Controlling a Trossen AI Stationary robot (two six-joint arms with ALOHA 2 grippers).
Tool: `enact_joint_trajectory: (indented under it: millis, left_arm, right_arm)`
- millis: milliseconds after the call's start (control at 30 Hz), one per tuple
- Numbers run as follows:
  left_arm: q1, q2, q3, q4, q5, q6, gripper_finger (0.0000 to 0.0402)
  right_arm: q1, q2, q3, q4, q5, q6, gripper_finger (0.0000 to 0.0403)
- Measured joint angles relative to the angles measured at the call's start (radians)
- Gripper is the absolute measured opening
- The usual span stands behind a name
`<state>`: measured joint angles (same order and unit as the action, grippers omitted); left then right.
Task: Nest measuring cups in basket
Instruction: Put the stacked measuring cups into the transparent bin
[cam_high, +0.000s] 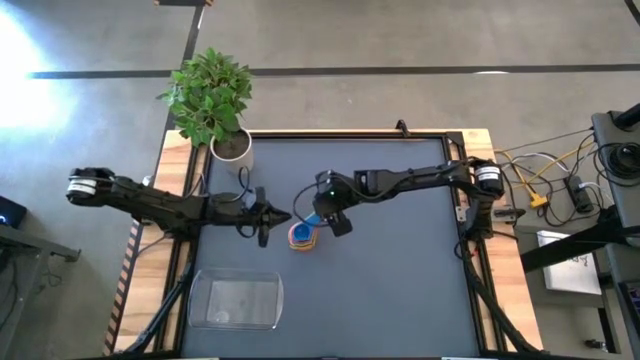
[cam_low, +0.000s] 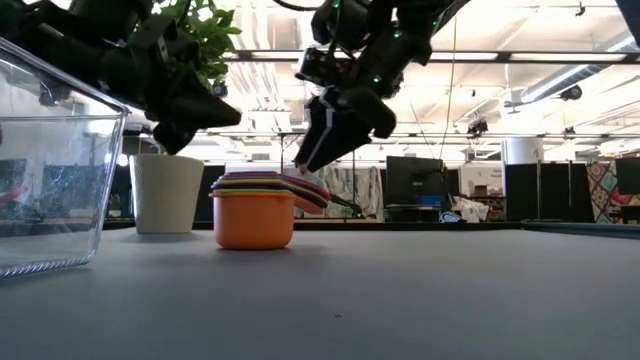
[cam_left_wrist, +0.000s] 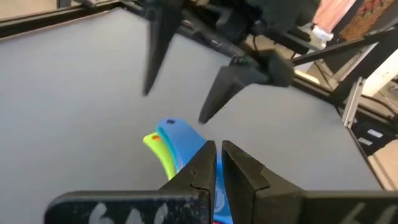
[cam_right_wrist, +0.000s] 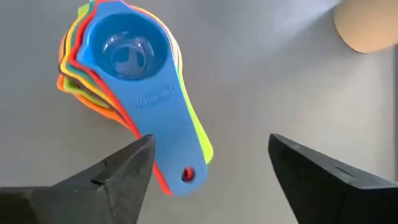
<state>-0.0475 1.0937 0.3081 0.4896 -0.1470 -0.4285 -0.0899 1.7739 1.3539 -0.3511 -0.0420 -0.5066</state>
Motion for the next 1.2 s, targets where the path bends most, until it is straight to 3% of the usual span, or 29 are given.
enact_joint_trajectory:
  millis: [200,433,767,1200]
  left_arm:
    - [0.000,0.006,0.009,0.005,0.007,0.009,0.0008]
    - [-0.002,0.005,0.009,0.005,0.026,0.009,0.0008]
    - [-0.002,0.005,0.010,0.004,0.027,0.009,0.0008]
    - [-0.003,0.009,0.019,-0.009,0.034,0.009,0.0008]
  right_arm:
    - [-0.004,0.056,0.049,-0.014,-0.055,-0.018,0.0330]
    - [-0.006,0.093,0.083,-0.055,-0.159,-0.049,0.0329]
    - [-0.017,0.108,0.082,-0.062,-0.160,-0.077,0.0330]
    - [-0.020,0.251,0.161,-0.064,-0.133,-0.122,0.0329]
